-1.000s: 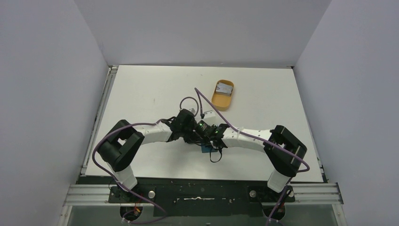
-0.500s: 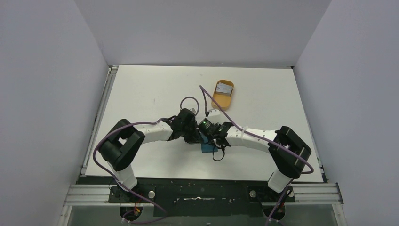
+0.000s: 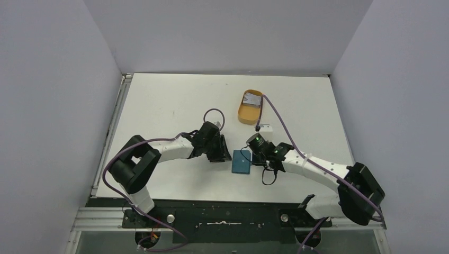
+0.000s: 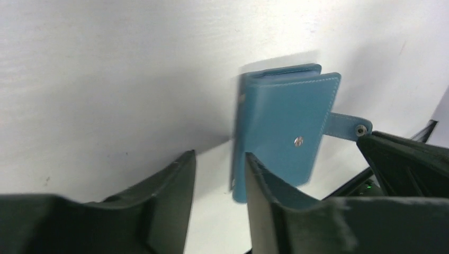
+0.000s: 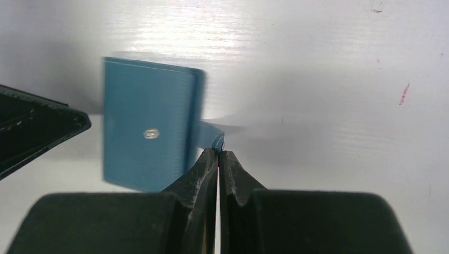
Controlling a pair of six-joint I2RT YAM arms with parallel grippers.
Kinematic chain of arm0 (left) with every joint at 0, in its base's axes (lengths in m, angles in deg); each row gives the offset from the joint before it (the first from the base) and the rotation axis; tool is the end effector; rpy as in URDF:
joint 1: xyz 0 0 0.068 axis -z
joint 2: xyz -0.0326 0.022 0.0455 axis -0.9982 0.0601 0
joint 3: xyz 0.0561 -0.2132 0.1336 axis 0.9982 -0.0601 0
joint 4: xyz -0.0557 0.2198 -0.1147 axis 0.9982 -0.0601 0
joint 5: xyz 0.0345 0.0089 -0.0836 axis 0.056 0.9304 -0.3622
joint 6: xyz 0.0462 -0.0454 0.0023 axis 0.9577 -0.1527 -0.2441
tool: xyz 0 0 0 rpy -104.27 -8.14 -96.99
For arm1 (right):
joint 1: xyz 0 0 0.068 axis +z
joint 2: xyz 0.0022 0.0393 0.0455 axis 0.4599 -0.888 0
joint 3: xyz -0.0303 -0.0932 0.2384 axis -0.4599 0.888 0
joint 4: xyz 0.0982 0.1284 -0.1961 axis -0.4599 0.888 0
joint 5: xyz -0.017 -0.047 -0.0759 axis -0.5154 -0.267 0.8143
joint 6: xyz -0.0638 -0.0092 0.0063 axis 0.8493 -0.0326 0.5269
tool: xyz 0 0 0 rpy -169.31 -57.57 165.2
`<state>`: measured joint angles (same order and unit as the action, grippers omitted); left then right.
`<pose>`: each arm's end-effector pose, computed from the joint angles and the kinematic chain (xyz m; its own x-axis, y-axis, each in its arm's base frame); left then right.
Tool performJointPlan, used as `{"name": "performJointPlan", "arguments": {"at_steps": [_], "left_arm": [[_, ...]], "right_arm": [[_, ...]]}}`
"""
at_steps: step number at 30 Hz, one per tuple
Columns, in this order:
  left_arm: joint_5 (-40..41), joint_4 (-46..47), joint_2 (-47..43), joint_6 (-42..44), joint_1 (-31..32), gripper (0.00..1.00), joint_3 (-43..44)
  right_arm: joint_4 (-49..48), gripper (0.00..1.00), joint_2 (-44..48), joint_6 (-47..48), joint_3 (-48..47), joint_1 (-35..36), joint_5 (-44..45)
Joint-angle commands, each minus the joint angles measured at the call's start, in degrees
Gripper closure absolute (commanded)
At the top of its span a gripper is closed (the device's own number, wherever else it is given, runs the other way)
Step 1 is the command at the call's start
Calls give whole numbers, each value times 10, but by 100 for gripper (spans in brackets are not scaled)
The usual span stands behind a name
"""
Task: Put the credit cards into the card holder
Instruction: Open the card holder at the center of the board.
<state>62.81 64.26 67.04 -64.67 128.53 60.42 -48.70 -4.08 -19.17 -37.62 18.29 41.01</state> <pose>0.2427 -0.2326 0.1203 -0.9563 -0.1642 -0.2421 0.0022 0.8235 -0.5672 0.1881 0.1723 0.1652 -0.8588 0.0499 -0.5099 -0.0211 0.9910 0.1325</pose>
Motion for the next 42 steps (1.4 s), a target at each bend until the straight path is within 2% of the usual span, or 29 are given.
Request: {"name": "performJointPlan", "arguments": {"at_steps": [1, 3, 4, 5, 7, 8, 13, 24, 28, 37, 42], "left_arm": [[-9, -24, -49, 16, 2, 56, -10], [-16, -15, -67, 13, 3, 47, -14], [-20, -7, -74, 12, 5, 27, -17], [-23, 5, -80, 9, 6, 15, -19], [-37, 31, -86, 3, 8, 4, -24], [-42, 38, -87, -3, 9, 3, -27], [-64, 99, -88, -16, 18, 3, -31], [-77, 95, -60, -9, 28, 3, 0], [-75, 73, -49, 2, 30, 7, 15], [-67, 52, -27, 15, 31, 29, 25], [-55, 49, -27, 19, 31, 48, 20]], "right_arm": [[-35, 100, 90, 15, 20, -5, -37], [-48, 100, 125, 18, 29, -6, -60], [-50, 100, 133, 19, 31, -5, -75], [-52, 100, 138, 20, 31, -5, -82], [-54, 100, 145, 22, 30, -6, -95], [-55, 100, 148, 20, 29, -5, -99], [-63, 100, 161, 17, 29, -4, -113], [-73, 100, 167, 26, 24, -5, -128], [-76, 100, 170, 27, 20, -5, -131], [-86, 100, 191, 26, 17, -6, -141], [-75, 100, 194, 28, 15, -6, -130]]}}
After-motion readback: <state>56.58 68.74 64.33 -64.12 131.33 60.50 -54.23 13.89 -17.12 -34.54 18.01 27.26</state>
